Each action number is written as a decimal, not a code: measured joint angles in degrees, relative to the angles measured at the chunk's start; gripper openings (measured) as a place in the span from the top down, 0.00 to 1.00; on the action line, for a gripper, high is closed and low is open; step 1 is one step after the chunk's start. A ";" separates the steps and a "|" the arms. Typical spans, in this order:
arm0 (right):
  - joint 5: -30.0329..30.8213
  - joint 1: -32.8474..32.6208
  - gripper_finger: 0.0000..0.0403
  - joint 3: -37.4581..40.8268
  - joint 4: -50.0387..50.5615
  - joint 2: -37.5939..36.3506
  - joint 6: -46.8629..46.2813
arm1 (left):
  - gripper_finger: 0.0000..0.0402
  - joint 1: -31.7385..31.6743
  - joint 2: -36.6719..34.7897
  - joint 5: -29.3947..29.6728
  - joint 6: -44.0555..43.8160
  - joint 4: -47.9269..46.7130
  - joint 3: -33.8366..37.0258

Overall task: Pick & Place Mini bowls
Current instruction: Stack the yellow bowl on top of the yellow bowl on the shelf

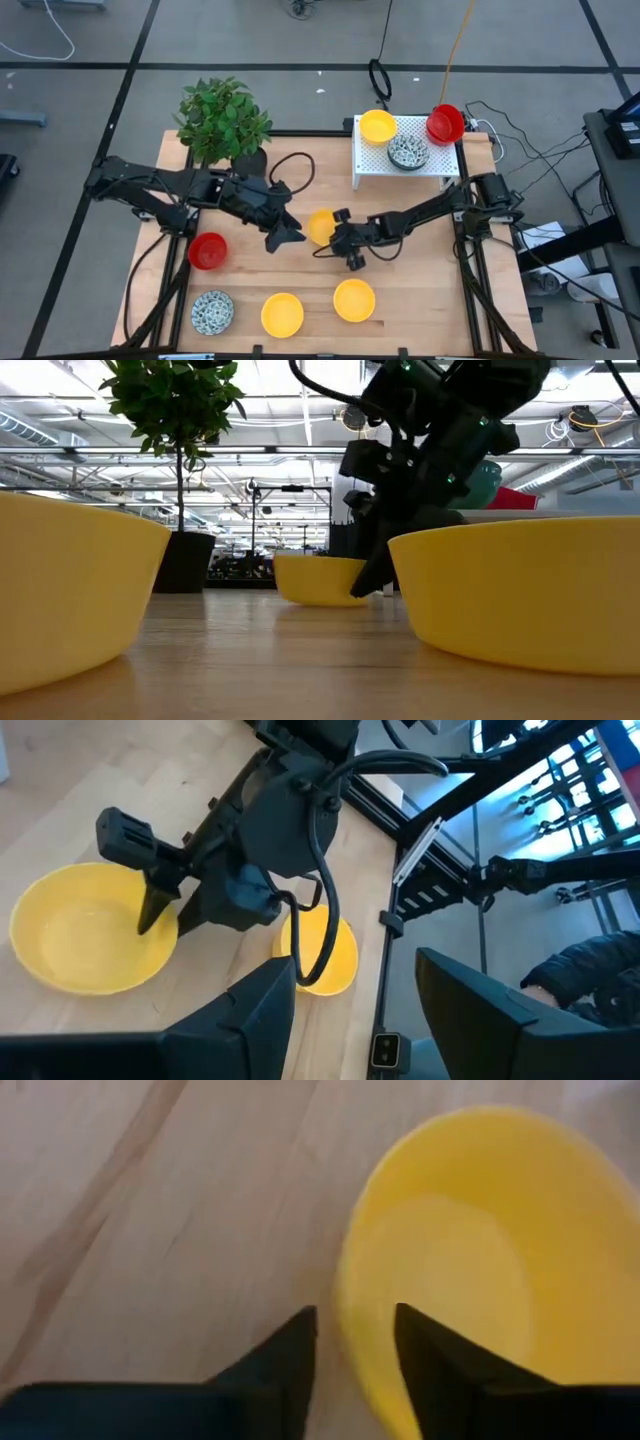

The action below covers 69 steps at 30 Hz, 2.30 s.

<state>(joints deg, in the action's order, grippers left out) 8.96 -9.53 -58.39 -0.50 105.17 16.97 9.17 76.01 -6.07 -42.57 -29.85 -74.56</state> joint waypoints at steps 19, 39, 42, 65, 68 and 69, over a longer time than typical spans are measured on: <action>9.51 2.93 1.00 -1.31 9.06 -28.71 1.75 | 0.47 -1.53 0.00 0.78 -0.39 0.13 0.02; 7.87 37.68 1.00 -19.10 24.20 -25.52 -19.45 | 0.47 -1.60 0.00 7.72 3.87 0.07 0.03; 7.16 39.28 1.00 -19.08 24.12 -23.26 -22.06 | 0.47 -1.60 0.00 7.71 3.87 0.00 0.02; 6.78 39.95 0.99 -19.02 30.65 -18.04 -22.33 | 0.47 -1.60 0.00 7.69 6.32 -0.48 0.04; 4.30 39.95 0.96 -19.02 30.55 -18.04 -22.35 | 0.47 -1.60 0.00 7.69 6.27 -0.48 0.04; 4.29 39.95 0.95 -19.02 30.48 -18.04 -22.33 | 0.47 -1.60 0.00 7.69 6.22 -0.48 0.04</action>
<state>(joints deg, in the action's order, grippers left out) 13.25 30.41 -77.41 29.98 87.13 -5.37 7.57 76.01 1.63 -36.34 -30.33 -74.52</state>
